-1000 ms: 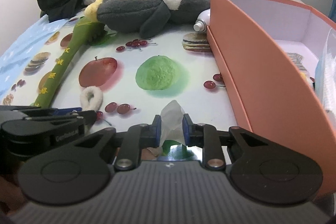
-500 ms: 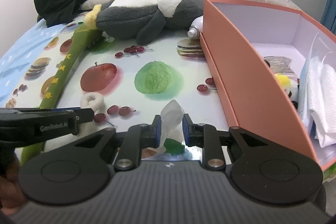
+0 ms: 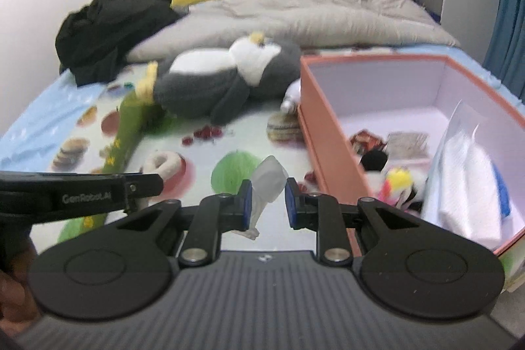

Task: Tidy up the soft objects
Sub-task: 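Carry the hair tie and plastic piece over the pink box with both tools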

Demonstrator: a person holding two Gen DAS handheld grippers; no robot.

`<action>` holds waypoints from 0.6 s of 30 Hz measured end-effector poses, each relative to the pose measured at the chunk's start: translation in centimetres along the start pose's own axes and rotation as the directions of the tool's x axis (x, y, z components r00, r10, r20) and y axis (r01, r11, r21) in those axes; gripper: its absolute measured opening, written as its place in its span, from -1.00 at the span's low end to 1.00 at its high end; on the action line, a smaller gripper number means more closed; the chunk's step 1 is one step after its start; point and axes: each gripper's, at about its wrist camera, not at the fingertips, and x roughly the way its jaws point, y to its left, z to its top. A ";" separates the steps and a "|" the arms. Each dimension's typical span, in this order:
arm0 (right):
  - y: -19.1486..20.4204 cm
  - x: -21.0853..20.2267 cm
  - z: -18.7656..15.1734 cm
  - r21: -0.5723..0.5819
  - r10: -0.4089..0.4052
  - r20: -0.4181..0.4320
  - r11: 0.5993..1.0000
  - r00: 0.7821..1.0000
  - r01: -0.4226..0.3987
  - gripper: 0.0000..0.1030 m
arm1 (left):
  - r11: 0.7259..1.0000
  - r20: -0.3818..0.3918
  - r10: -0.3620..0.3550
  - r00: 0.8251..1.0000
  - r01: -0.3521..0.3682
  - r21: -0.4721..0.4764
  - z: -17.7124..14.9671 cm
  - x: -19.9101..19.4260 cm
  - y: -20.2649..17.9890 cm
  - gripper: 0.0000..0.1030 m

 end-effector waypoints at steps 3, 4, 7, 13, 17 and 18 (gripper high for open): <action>-0.8 -1.3 1.3 0.016 -0.004 0.037 1.000 0.999 0.003 -0.52 | 0.999 0.027 -0.034 0.999 0.034 0.014 1.8 -0.9 -1.3 -0.65; -1.1 -1.8 1.9 0.019 -0.007 0.051 1.000 0.999 0.006 -0.52 | 0.999 0.034 -0.042 0.999 0.042 0.020 2.4 -1.1 -1.7 -0.65; -1.8 -3.1 3.2 0.019 -0.016 0.092 1.000 0.996 0.014 -0.52 | 0.996 0.069 -0.080 0.994 0.077 0.053 4.2 -2.1 -3.6 -0.65; -3.5 -5.9 5.6 0.025 -0.044 0.162 0.999 0.986 0.040 -0.52 | 0.984 0.112 -0.148 0.983 0.135 0.115 6.9 -3.7 -7.4 -0.65; -5.0 -7.8 7.0 0.036 -0.065 0.202 0.998 0.977 0.058 -0.52 | 0.976 0.122 -0.182 0.976 0.164 0.145 8.2 -4.6 -9.9 -0.65; -5.3 -8.1 7.3 0.040 -0.071 0.208 0.997 0.976 0.064 -0.52 | 0.973 0.122 -0.189 0.974 0.170 0.154 8.6 -4.7 -10.6 -0.65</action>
